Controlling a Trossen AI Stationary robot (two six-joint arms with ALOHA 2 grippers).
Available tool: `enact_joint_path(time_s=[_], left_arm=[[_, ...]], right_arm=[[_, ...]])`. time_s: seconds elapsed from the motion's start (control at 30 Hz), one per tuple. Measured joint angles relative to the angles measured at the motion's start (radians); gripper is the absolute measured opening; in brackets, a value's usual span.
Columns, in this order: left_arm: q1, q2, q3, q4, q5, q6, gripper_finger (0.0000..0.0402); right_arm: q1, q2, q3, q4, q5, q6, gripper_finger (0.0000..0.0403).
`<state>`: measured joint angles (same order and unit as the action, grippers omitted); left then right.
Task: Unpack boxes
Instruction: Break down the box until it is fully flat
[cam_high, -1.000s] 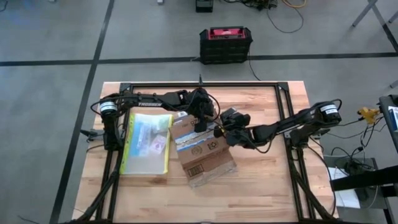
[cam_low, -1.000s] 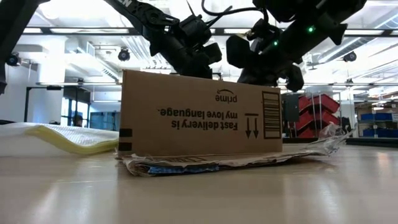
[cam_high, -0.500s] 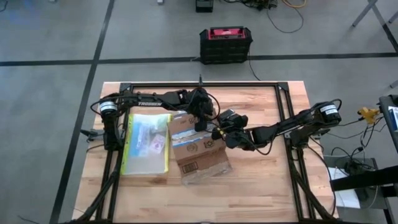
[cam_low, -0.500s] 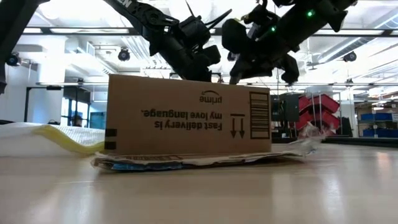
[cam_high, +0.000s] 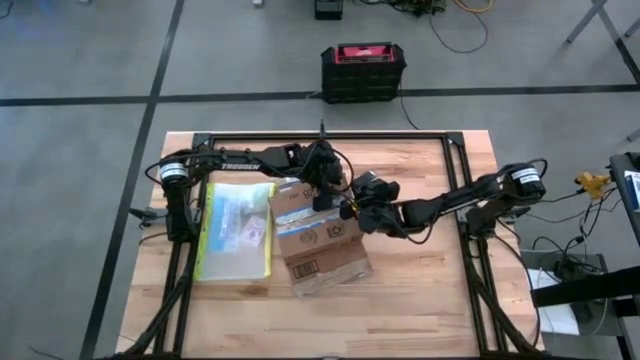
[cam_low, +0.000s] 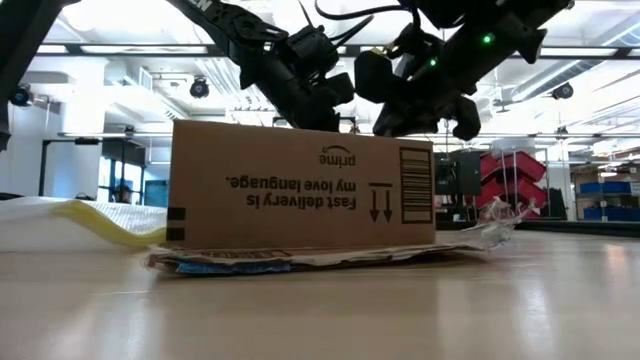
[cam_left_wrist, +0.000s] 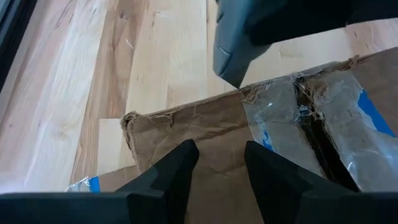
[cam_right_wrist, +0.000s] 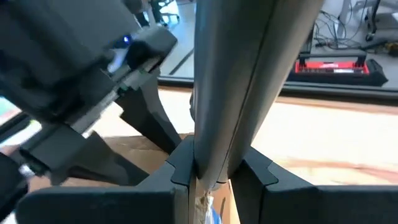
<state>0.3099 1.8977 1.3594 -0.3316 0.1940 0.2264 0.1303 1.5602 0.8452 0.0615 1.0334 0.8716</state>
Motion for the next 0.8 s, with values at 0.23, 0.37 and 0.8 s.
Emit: enact_joint_path(time_s=[0.23, 0.37, 0.8], left_arm=[[0.0, 0.0, 0.0, -0.001, -0.001, -0.002, 0.0132], [0.0, 0.0, 0.0, -0.002, 0.0, -0.004, 0.0137], [-0.001, 0.0, 0.0, -0.005, -0.028, -0.016, 0.0136]], right_arm=[[0.003, 0.007, 0.0, 0.001, -0.002, 0.035, 0.0048], [0.004, 0.006, 0.007, -0.004, -0.006, 0.025, 0.0048], [0.036, 0.008, 0.096, -0.13, 0.024, 0.037, 0.0048]])
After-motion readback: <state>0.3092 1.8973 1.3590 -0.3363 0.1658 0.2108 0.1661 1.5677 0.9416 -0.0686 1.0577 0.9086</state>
